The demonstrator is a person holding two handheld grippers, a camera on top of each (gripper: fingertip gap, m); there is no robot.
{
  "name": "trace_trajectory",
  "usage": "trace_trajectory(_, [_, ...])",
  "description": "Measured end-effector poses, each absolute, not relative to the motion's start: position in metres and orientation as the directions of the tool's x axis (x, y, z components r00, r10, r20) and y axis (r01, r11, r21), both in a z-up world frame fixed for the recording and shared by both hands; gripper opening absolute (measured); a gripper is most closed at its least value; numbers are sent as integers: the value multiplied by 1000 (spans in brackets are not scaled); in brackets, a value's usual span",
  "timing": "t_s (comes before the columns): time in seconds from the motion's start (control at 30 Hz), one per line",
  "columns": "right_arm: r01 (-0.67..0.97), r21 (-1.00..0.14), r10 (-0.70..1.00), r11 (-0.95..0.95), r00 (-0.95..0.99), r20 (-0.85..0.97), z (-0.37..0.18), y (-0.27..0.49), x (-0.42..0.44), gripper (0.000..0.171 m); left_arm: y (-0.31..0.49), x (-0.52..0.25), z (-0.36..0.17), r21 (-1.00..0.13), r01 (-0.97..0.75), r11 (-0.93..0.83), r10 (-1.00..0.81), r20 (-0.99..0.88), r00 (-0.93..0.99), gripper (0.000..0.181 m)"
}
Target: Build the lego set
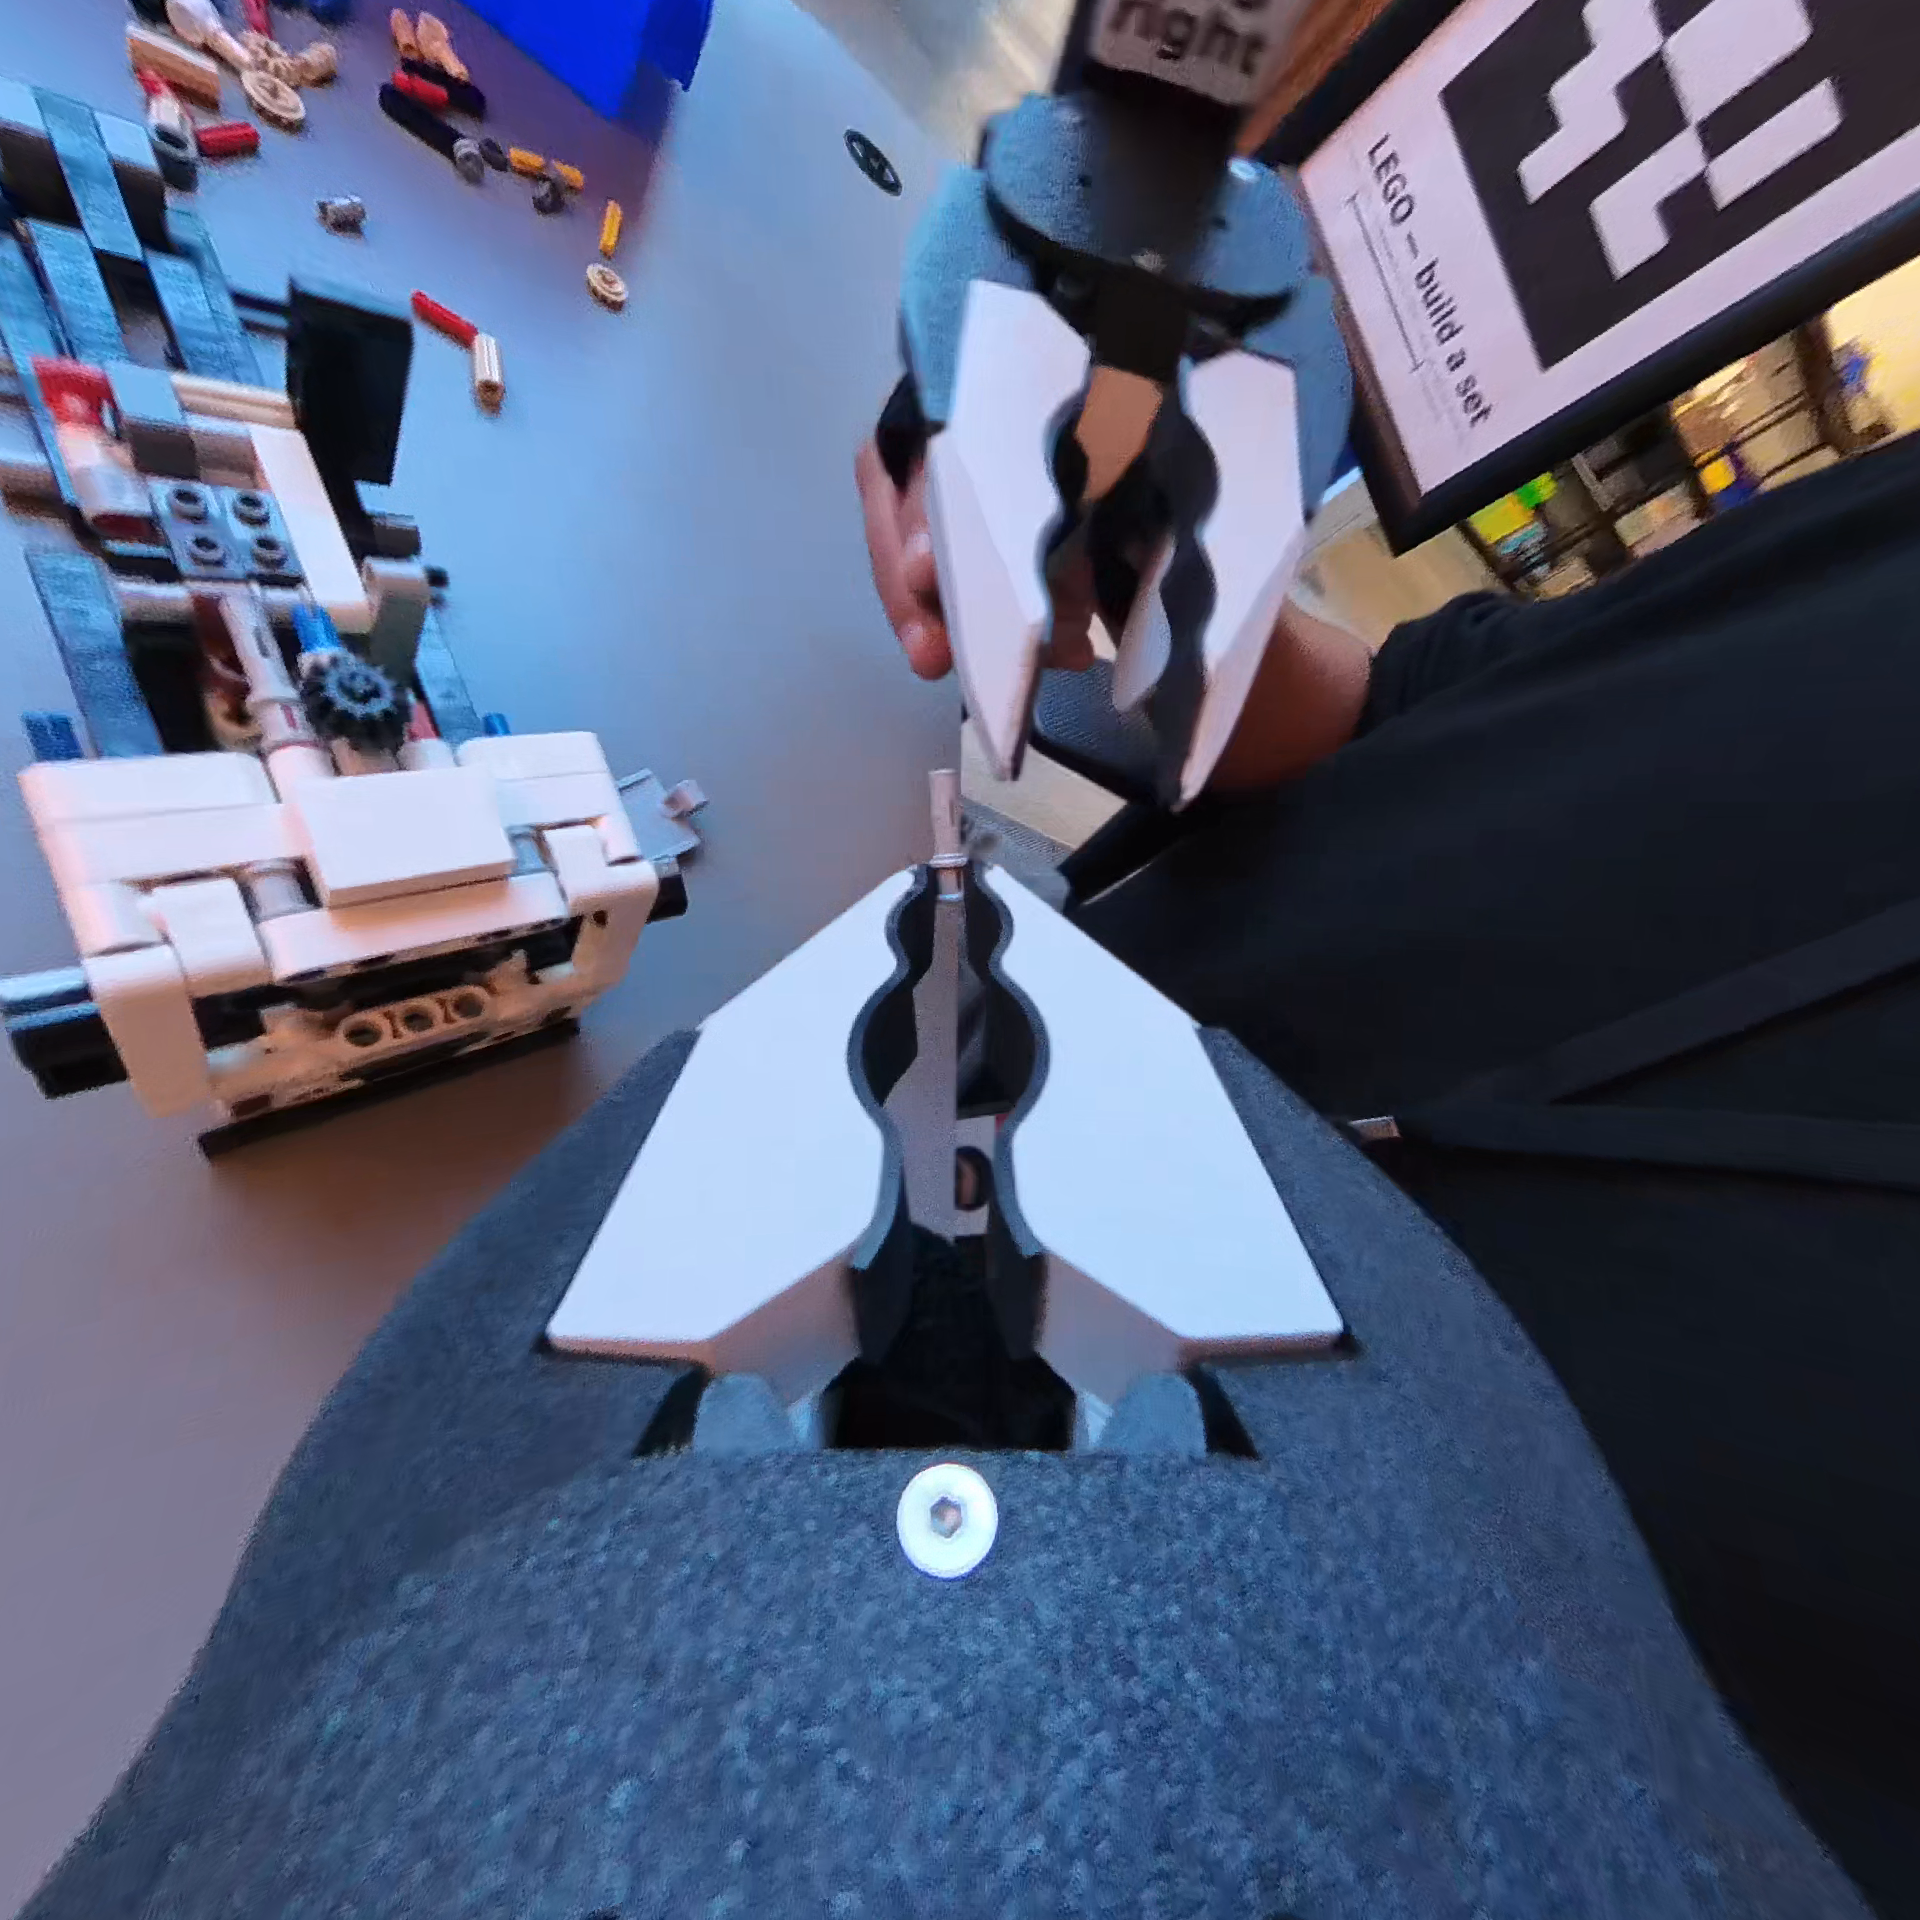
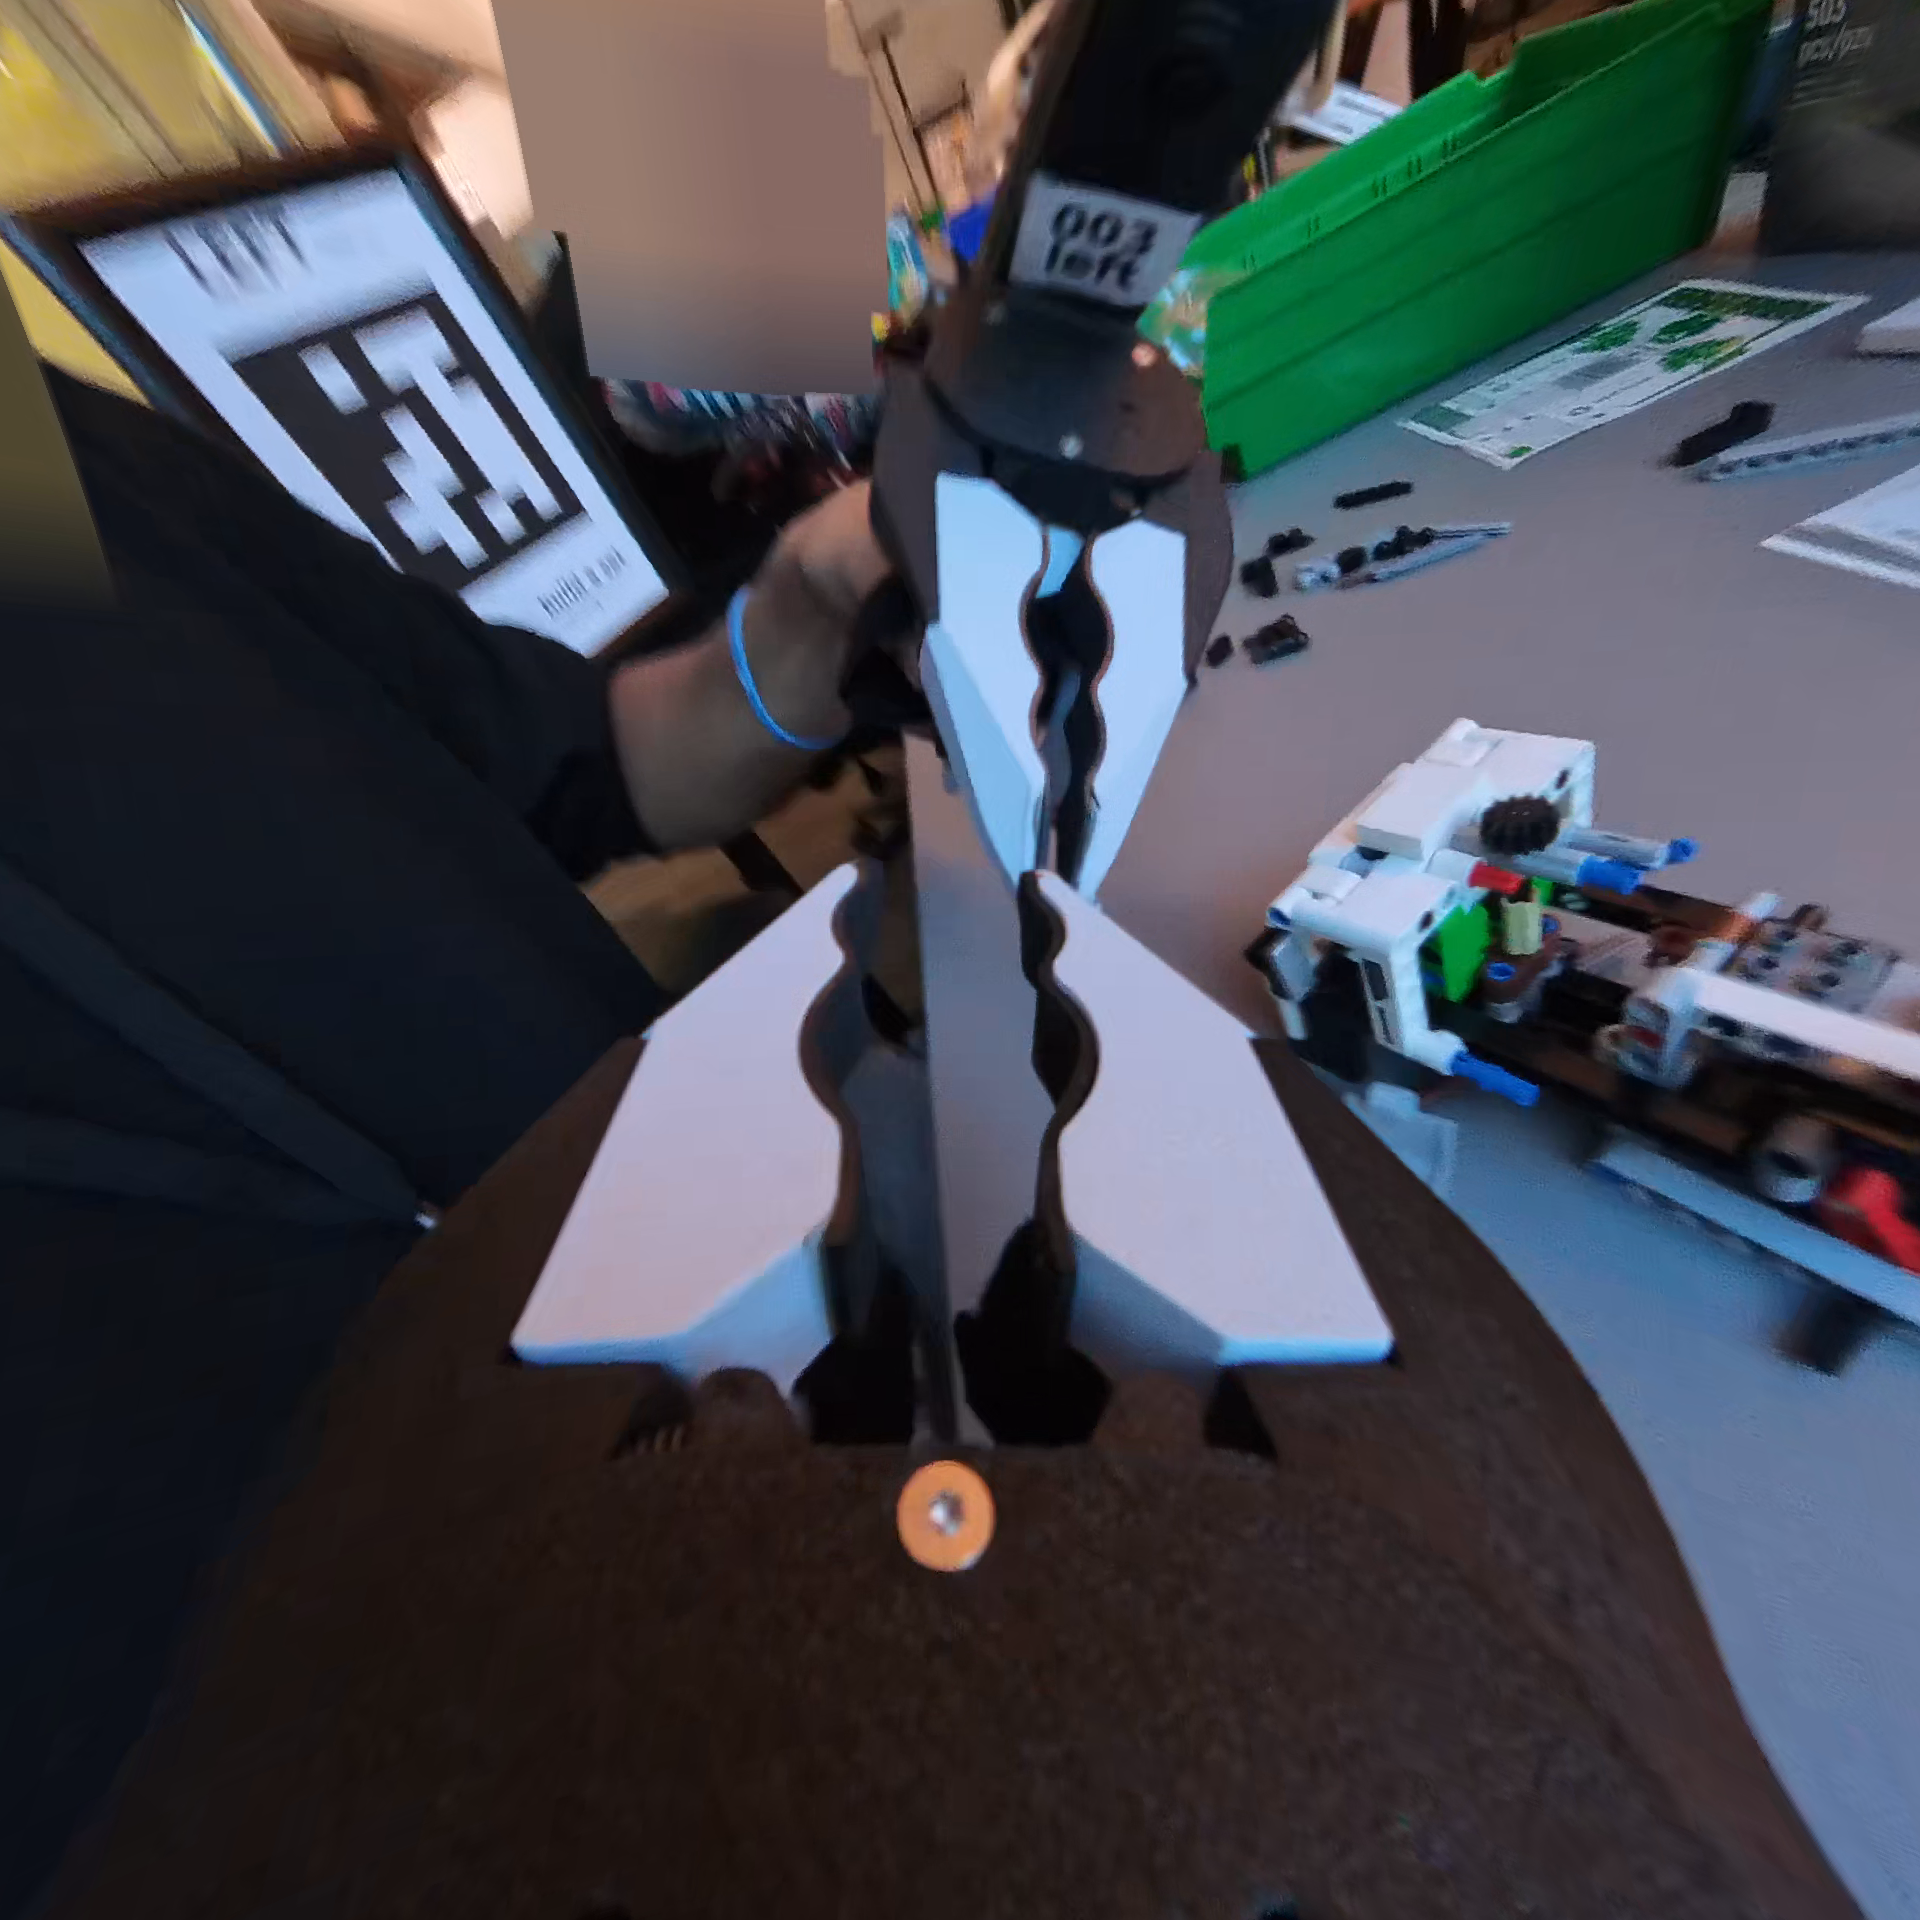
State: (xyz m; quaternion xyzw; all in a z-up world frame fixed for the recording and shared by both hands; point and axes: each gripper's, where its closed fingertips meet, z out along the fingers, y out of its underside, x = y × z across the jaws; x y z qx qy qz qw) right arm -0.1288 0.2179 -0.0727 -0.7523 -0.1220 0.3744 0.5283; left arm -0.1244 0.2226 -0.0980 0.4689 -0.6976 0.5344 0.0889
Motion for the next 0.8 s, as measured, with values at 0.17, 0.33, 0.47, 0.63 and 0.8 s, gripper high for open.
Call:
trace_trajectory(0.17, [-342, -844, 526, -413, 667, -528, -77, 226, -118, 6, 223, -121, -95, -728, -684, 49, -628, 509, -588, 4])
trace_trajectory(0.33, [-406, -846, 460, -345, 713, -530, -74, 230, -102, 16, 225, -120, -90, -756, -653, 44, -661, 469, -586, 4])
trace_trajectory(0.47, [-437, -824, 463, -360, 684, -564, -77, 232, -110, 18, 223, -118, -85, -770, -638, 18, -655, 473, -590, 4])
trace_trajectory(0.63, [-450, -834, 459, -321, 696, -552, -77, 235, -113, 3, 221, -115, -85, -779, -627, 22, -659, 460, -594, 4])
trace_trajectory(0.8, [-562, -779, 376, -277, 683, -626, -76, 240, -91, 3, 231, -100, -76, -862, -506, -33, -721, 371, -585, 16])
